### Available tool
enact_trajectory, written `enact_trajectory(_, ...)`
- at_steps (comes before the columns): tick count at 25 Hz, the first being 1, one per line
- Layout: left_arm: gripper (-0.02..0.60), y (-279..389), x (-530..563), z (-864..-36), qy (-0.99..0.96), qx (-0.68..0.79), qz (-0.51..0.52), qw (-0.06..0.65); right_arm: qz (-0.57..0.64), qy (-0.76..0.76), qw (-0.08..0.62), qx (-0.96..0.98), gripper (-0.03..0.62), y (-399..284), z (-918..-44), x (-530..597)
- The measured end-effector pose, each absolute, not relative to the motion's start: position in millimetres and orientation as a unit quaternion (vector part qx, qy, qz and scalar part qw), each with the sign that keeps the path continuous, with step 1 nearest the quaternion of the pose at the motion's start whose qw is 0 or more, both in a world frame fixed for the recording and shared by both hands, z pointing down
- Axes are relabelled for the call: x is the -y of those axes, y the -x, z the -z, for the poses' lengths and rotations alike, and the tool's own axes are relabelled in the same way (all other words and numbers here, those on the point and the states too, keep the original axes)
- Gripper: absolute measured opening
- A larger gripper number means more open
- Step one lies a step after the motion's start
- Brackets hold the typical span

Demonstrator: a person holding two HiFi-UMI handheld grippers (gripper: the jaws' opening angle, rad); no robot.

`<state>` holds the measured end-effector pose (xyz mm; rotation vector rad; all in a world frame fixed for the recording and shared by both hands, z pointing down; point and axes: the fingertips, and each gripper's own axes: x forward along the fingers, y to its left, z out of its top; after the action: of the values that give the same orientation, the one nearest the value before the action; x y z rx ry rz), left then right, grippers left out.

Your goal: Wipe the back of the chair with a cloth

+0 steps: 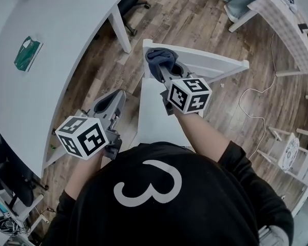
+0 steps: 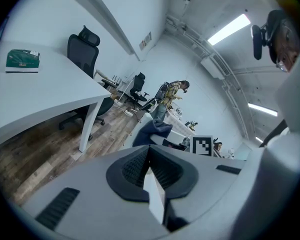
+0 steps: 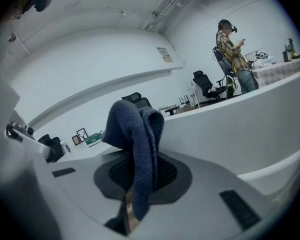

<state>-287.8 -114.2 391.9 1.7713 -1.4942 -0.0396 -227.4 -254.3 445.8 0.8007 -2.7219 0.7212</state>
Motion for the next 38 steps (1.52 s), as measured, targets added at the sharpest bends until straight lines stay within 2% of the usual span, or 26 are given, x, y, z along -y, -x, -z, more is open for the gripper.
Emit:
enact_trajectory(17,0.014,276.8,115.8,-387.0,-0.707,0.590,-0.004,0.391,-0.253,-0.300,0.107,0.913,0.051,219.7,-453.7,265.6)
enact_trajectory(38,0.014,174.3,156.3,-378.2,-0.747,0.539,-0.032,0.388,-0.284,-0.395,0.082,0.870,0.051,55.2,-455.2,314.7)
